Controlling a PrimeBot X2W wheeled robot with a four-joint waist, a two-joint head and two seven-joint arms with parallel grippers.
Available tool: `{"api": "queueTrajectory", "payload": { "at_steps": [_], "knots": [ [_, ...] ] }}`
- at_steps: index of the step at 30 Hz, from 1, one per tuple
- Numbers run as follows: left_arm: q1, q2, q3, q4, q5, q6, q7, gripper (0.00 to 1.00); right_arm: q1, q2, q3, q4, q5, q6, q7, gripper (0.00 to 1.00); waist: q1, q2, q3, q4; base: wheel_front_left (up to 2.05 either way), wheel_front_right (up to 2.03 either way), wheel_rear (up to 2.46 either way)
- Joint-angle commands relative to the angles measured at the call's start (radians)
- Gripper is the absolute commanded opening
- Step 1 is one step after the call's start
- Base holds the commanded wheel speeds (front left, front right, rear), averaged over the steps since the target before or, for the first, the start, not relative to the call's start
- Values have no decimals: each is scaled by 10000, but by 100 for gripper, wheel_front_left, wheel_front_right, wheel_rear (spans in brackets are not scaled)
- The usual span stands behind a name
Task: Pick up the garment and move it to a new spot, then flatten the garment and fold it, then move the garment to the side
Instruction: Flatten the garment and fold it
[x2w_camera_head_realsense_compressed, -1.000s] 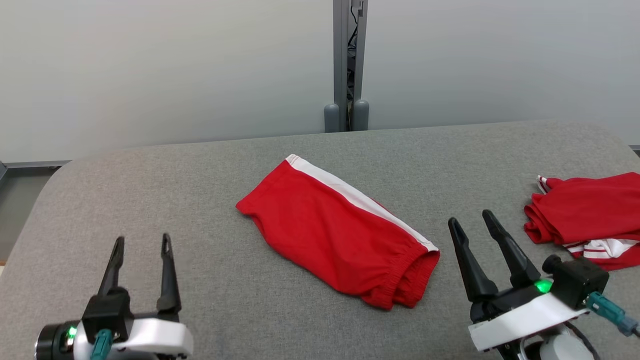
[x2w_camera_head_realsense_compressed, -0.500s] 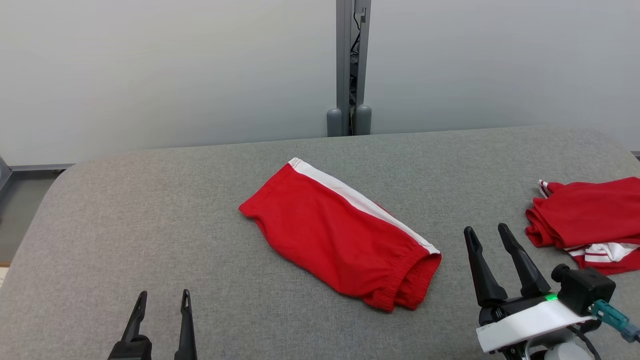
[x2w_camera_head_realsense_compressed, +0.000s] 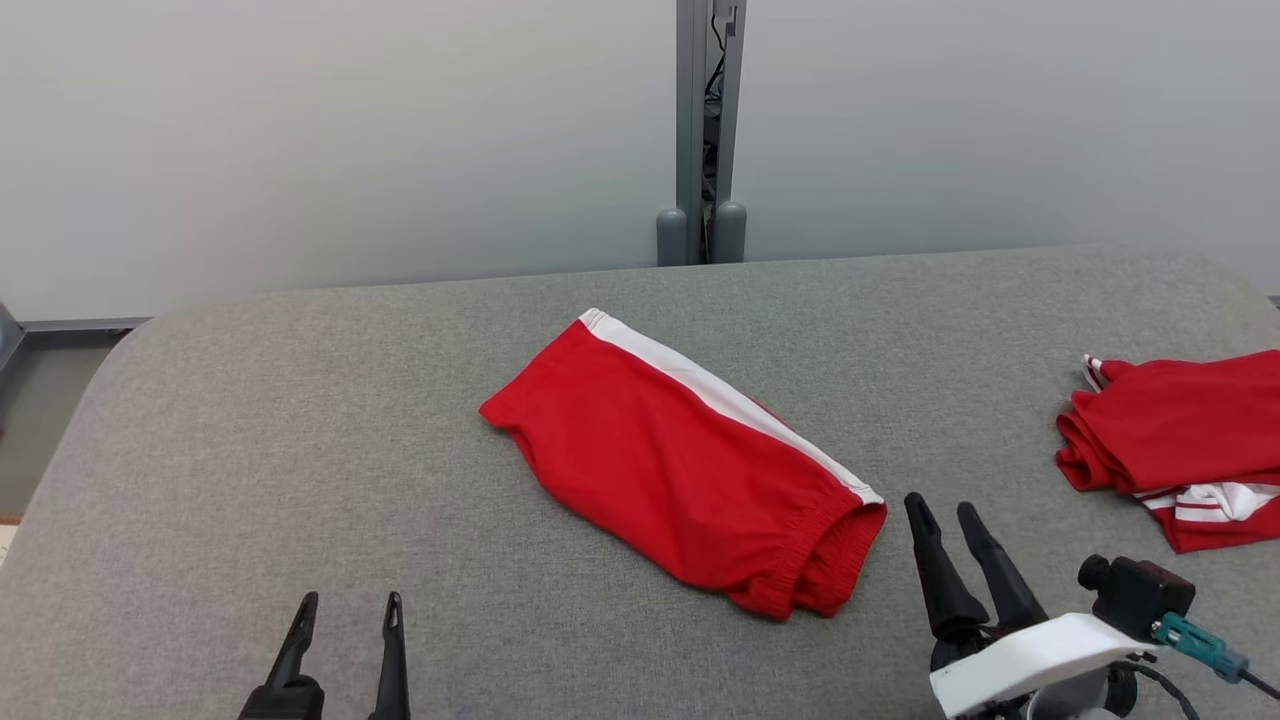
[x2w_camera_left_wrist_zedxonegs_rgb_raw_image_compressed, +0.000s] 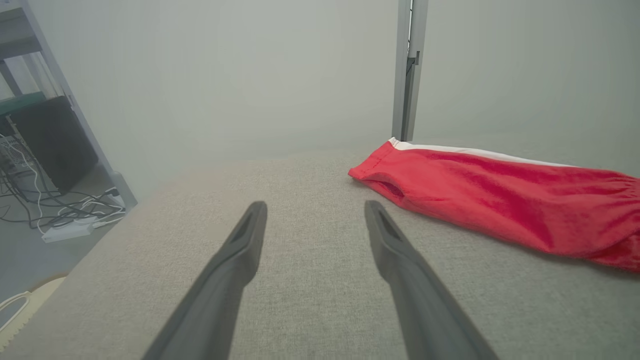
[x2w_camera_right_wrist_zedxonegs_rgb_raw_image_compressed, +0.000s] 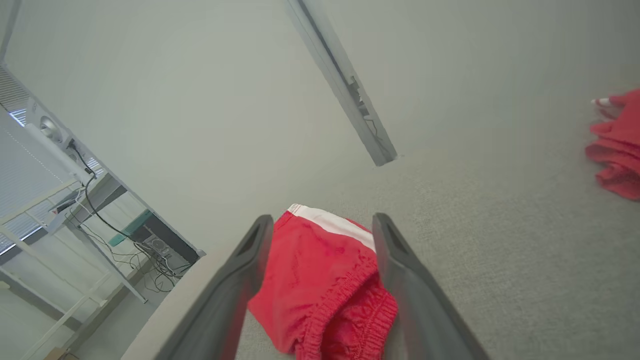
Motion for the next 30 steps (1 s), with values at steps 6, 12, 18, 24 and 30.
{"api": "queueTrajectory", "payload": {
  "at_steps": [6, 12, 18, 24, 30],
  "knots": [
    [-141, 22, -138, 167, -13, -76, -32, 100, -553, -67, 498, 1151, 1223, 6, 468, 100, 0, -1, 232, 117, 0, 0, 0],
    [-196, 19, -321, 295, -178, -84, -32, 100, -958, 41, 764, 2147, 2302, 6, 709, 100, 0, -1, 435, 386, 0, 0, 0],
    [-206, 19, -430, 395, -96, -155, -33, 100, -1321, 104, 801, 3061, 3209, 6, 891, 100, 0, -1, 636, 739, 0, 0, 0],
    [-250, 15, -552, 474, 22, -236, -33, 100, -1621, 62, 971, 3645, 3893, 6, 839, 100, 0, -1, 825, 1131, 0, 0, 0],
    [-298, 18, -623, 495, 117, -243, -33, 100, -1826, -41, 1166, 3804, 4653, 6, 762, 100, 0, -1, 961, 1404, 0, 0, 0]
  ]
}}
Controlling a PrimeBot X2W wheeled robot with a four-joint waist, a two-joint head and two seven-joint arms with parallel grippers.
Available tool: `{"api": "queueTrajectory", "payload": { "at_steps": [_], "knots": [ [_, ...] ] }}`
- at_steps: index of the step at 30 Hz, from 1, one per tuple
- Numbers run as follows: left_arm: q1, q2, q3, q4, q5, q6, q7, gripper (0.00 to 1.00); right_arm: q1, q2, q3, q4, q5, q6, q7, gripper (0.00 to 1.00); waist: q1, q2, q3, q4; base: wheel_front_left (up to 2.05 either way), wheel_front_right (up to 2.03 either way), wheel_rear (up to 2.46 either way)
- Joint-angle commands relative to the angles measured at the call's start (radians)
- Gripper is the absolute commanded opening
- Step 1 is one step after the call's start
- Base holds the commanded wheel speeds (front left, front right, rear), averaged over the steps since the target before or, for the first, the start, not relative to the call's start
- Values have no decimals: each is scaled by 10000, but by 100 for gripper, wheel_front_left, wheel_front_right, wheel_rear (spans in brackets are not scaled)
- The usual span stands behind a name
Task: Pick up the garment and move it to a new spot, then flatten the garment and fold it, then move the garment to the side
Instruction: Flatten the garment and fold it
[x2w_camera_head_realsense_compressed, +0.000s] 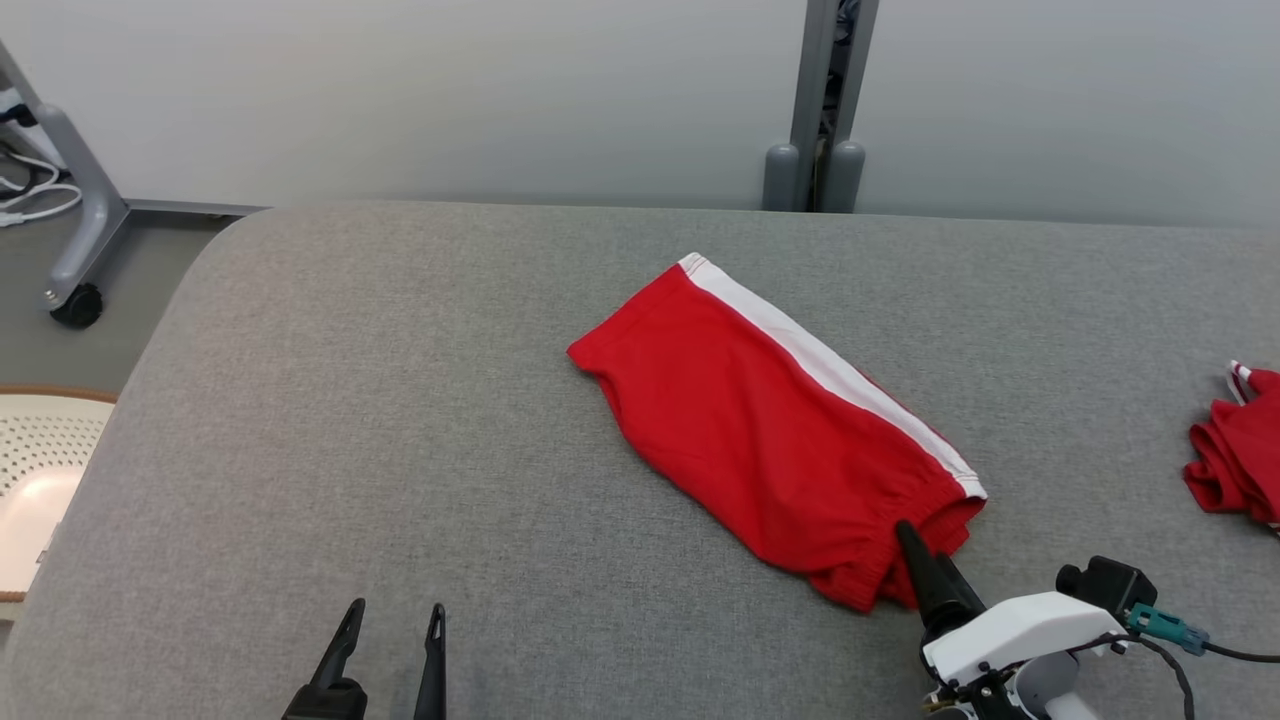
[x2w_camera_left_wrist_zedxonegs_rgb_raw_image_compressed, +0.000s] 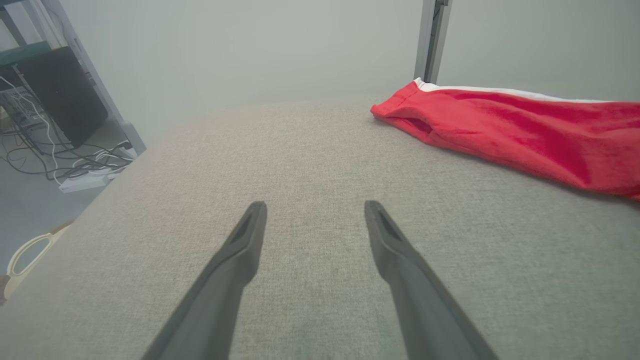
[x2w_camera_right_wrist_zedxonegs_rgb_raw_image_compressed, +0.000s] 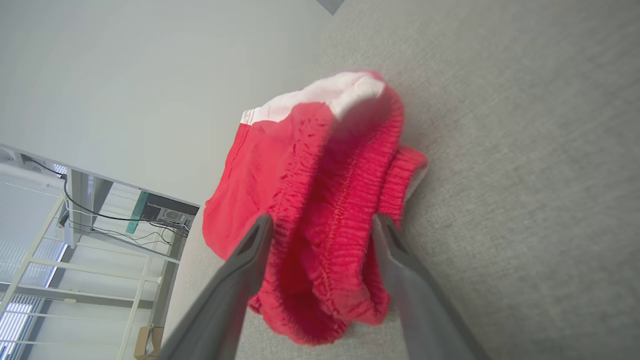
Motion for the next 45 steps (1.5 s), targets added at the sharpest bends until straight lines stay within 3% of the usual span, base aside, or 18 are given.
{"api": "queueTrajectory", "payload": {
  "at_steps": [1, 11, 25, 39, 40, 41, 42, 43, 45],
  "knots": [
    [-156, 35, -1, -7, 83, -11, -33, 100, -109, -126, 16, 57, 138, 6, -58, 100, 0, -1, 39, 75, 0, 0, 0],
    [-216, 33, 47, -44, 171, -25, -33, 100, -336, -246, 254, 1002, 770, 6, -376, 100, 0, -1, 150, 225, 0, 0, 0],
    [-291, 37, -71, 31, 91, 10, -33, 100, -944, -108, 575, 2025, 1284, 1, 157, 100, 0, -1, 230, 224, 0, 0, 0],
    [-463, 34, -59, 33, 122, -23, -33, 100, -1713, 45, 914, 1771, 1877, 9, 296, 100, 0, -1, 430, 600, 0, 0, 0],
    [-465, 34, -64, 38, 116, -19, -33, 100, -1744, 25, 945, 1763, 1886, 9, 274, 95, 0, -1, 433, 607, 0, 0, 0],
    [-475, 34, -68, 42, 112, -15, -33, 100, -1763, 3, 983, 1762, 1893, 9, 257, 73, 0, -1, 434, 611, 0, 0, 0],
    [-482, 34, -68, 44, 105, -8, -33, 100, -1769, -17, 1026, 1763, 1905, 9, 236, 45, 0, -1, 434, 610, 0, 0, 0],
    [-490, 34, -68, 42, 78, 16, -33, 100, -1760, -71, 1102, 1732, 1943, 9, 186, 0, 0, -1, 424, 601, 0, 0, 0],
    [-489, 34, -72, 35, 61, 45, -33, 100, -1744, -108, 1167, 1685, 1996, 9, 196, 0, 0, -1, 405, 579, 0, 0, 0]
  ]
}}
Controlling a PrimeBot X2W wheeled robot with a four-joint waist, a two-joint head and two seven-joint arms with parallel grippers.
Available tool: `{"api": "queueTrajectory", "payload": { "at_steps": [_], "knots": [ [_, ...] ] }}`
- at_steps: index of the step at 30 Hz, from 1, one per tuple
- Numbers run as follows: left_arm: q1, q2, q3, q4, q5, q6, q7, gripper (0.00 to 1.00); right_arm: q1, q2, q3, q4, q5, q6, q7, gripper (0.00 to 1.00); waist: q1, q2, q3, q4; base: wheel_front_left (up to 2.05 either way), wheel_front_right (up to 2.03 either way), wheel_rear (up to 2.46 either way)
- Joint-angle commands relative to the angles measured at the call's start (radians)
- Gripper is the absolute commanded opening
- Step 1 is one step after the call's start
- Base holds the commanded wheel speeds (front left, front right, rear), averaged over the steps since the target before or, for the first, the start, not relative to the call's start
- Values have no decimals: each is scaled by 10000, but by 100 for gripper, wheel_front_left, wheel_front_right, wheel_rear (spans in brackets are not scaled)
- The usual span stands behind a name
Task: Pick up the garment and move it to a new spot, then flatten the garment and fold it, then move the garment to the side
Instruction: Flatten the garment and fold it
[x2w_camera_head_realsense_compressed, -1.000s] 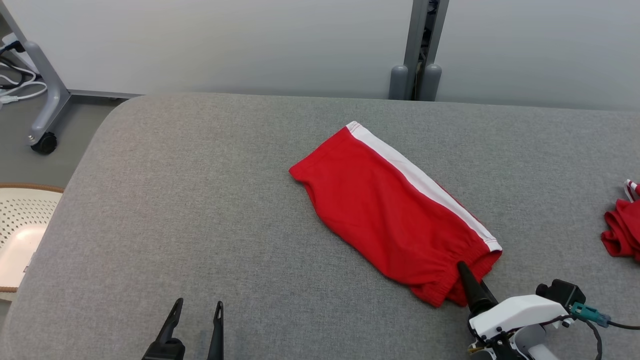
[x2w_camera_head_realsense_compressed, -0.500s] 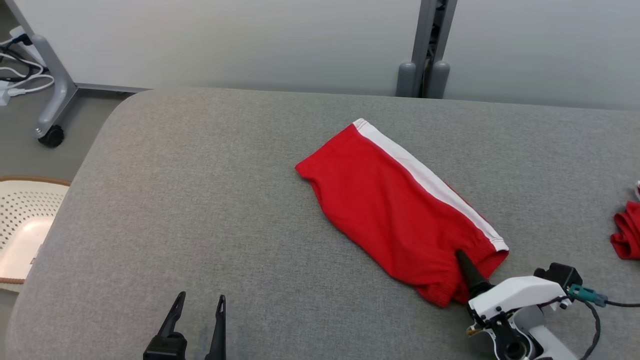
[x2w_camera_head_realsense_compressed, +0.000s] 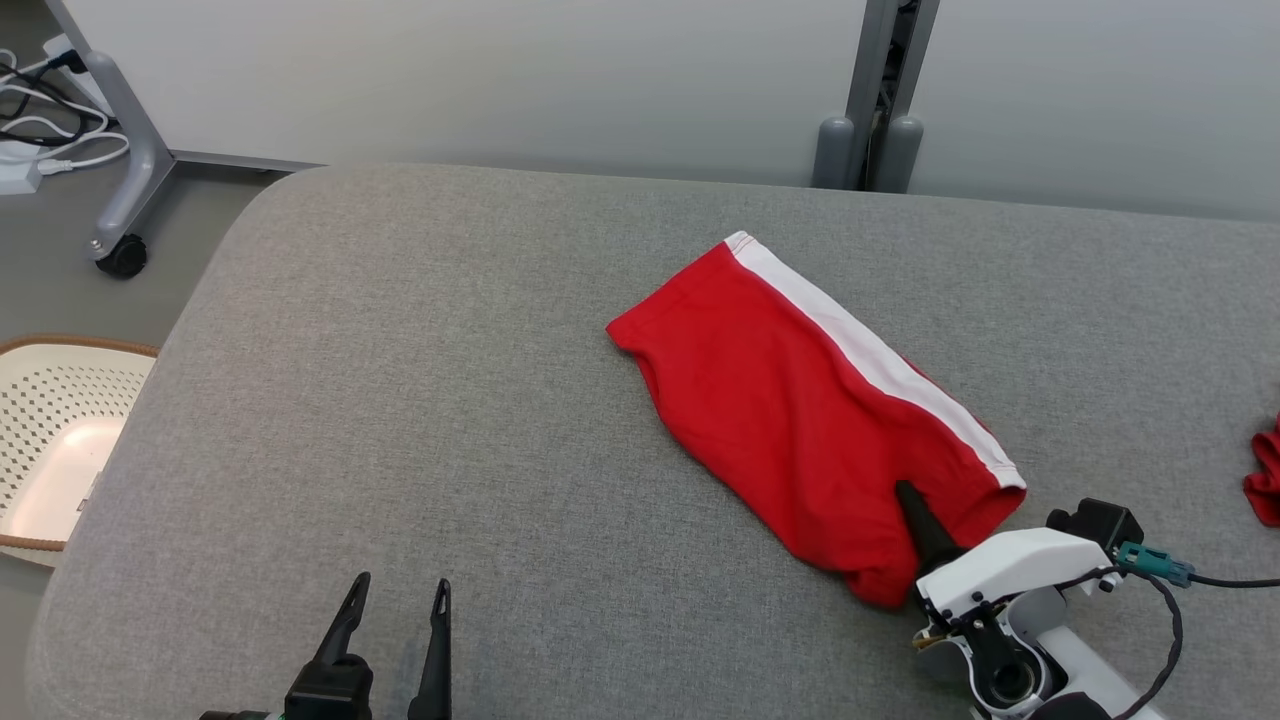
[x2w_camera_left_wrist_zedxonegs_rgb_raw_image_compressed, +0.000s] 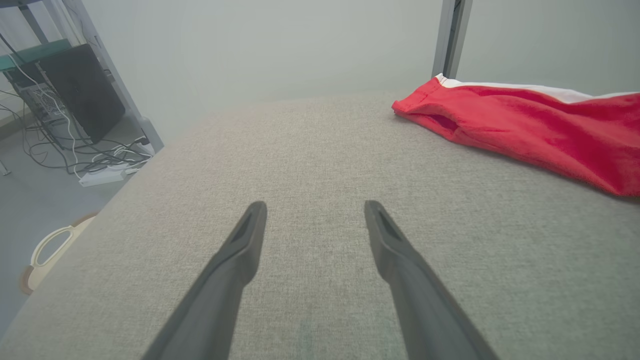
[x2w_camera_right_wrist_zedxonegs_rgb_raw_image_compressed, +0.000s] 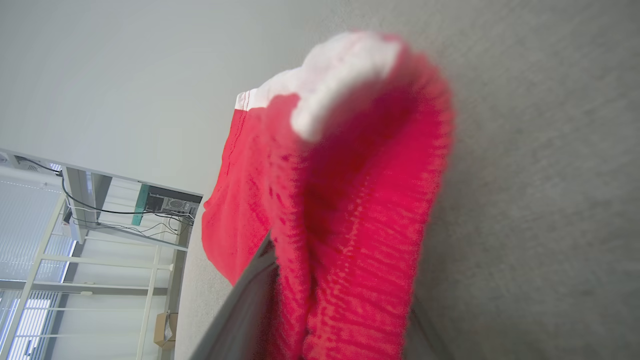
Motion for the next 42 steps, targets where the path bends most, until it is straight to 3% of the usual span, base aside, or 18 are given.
{"api": "queueTrajectory", "payload": {
  "at_steps": [1, 8, 15, 16, 21, 28, 32, 42],
  "knots": [
    [-104, 32, 7, -4, -29, 53, -33, 100, 57, -61, 117, -79, 67, 13, -1, 0, 0, 0, -20, -27, 0, 0, 0],
    [-110, 32, -81, 20, -107, 94, -33, 100, 126, -565, 709, -452, -50, 11, 335, 0, 0, 0, -71, -111, 0, 0, 0],
    [-147, 34, -216, 53, -188, 152, -33, 100, 130, -1387, 1520, -1123, -146, 11, 1344, 0, 0, 0, -55, -144, 0, 0, 0],
    [-160, 32, -259, 77, -222, 174, -33, 100, 140, -1760, 1776, -1365, -152, 10, 1644, 0, 0, 0, -57, -143, 0, 0, 0],
    [-195, 34, -352, 114, -305, 215, -33, 100, -37, -2455, 2120, -1467, -237, 10, 2029, 0, 0, 0, -76, -135, 0, 0, 0],
    [-274, 32, -491, 147, -405, 264, -33, 100, -721, -3554, 2695, -1238, -510, 10, 2715, 0, 0, 0, -32, -116, 0, 0, 0],
    [-317, 33, -561, 179, -434, 227, -33, 100, -1270, -4282, 3474, -920, -1351, 6, 2964, 0, 0, 0, 20, -47, 0, 0, 0],
    [-440, 30, -617, 258, -362, 123, -33, 100, -2450, -5220, 4920, 301, -2461, 5, 3250, 0, 0, 0, 216, 268, 0, 0, 0]
  ]
}}
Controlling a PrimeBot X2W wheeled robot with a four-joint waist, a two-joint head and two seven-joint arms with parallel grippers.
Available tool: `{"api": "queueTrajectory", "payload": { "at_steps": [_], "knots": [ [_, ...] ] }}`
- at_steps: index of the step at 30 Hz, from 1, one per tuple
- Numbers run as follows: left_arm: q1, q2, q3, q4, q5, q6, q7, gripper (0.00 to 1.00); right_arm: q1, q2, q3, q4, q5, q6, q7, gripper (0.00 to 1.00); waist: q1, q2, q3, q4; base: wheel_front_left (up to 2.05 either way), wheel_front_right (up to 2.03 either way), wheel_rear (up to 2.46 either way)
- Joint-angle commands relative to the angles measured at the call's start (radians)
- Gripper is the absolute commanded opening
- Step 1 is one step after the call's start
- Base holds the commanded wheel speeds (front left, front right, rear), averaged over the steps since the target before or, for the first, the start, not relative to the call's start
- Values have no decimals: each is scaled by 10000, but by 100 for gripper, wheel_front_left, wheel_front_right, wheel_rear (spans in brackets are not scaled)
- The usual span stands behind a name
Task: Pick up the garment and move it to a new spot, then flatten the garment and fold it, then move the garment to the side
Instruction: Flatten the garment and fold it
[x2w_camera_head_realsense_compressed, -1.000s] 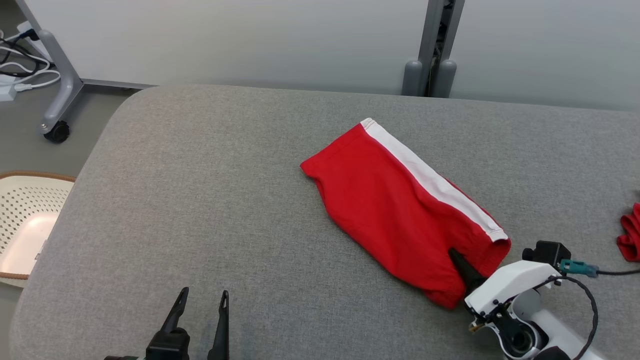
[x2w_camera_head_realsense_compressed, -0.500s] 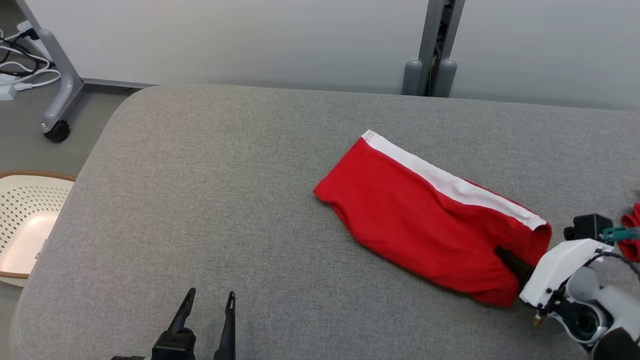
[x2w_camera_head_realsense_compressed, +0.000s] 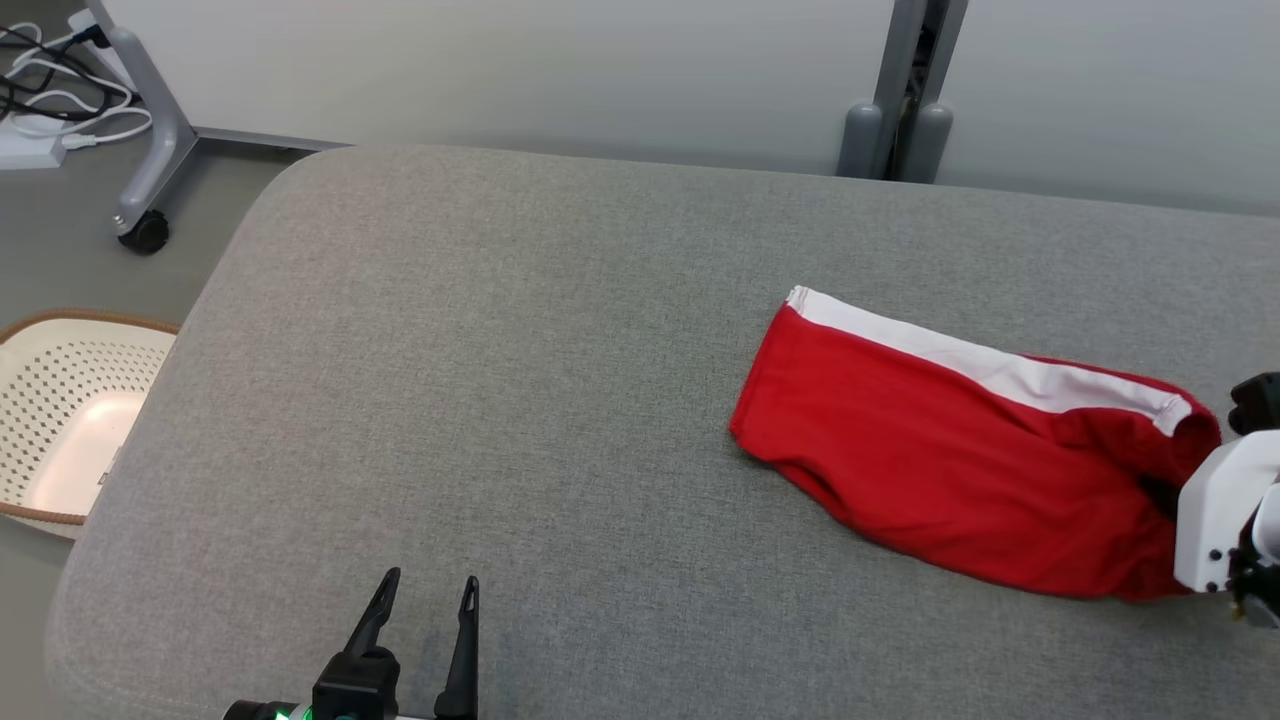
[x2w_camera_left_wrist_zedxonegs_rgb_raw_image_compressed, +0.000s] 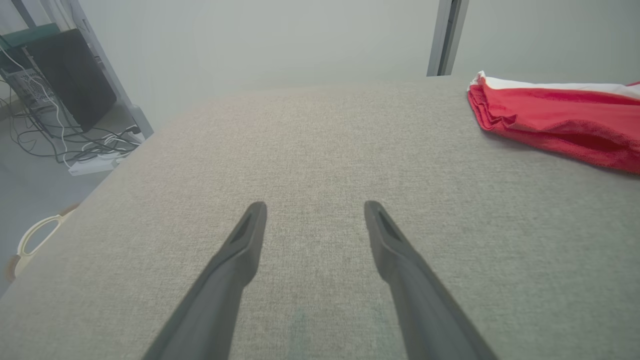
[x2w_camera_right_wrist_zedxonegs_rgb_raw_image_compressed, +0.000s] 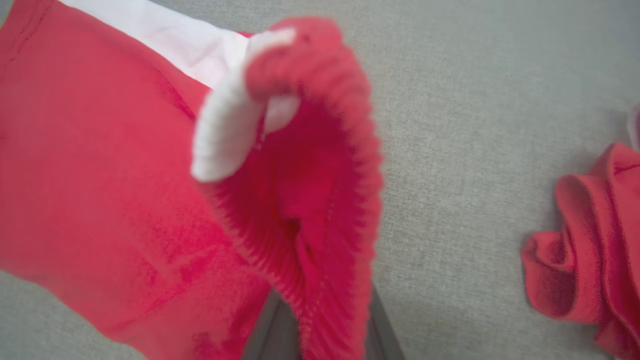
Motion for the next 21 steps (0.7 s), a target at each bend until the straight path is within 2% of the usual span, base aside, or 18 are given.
{"api": "queueTrajectory", "payload": {
  "at_steps": [1, 6, 10, 15, 21],
  "knots": [
    [-197, 30, 18, -10, 30, -45, -33, 100, -195, -158, 117, 148, -111, -5, 45, 0, 0, 0, 58, 56, 0, 0, 0],
    [-270, 28, -31, -14, 22, -49, -33, 100, -859, -430, 571, 718, -424, -5, -103, 0, 0, 0, 233, 223, 0, 0, 0],
    [-267, 32, -59, -65, -24, 5, -33, 100, -1374, -606, 762, 1236, -706, -5, -620, 0, 0, 0, 368, 346, 0, 0, 0],
    [-359, 32, -114, -127, -111, 43, -33, 100, -1740, -476, 1209, 1765, -1113, -5, -1065, 0, 0, 0, 497, 463, 0, 0, 0],
    [-392, 32, -182, -68, -129, 71, -33, 100, -1828, -225, 1338, 1965, -804, -3, -971, 0, 0, 0, 491, 510, 0, 0, 0]
  ]
}}
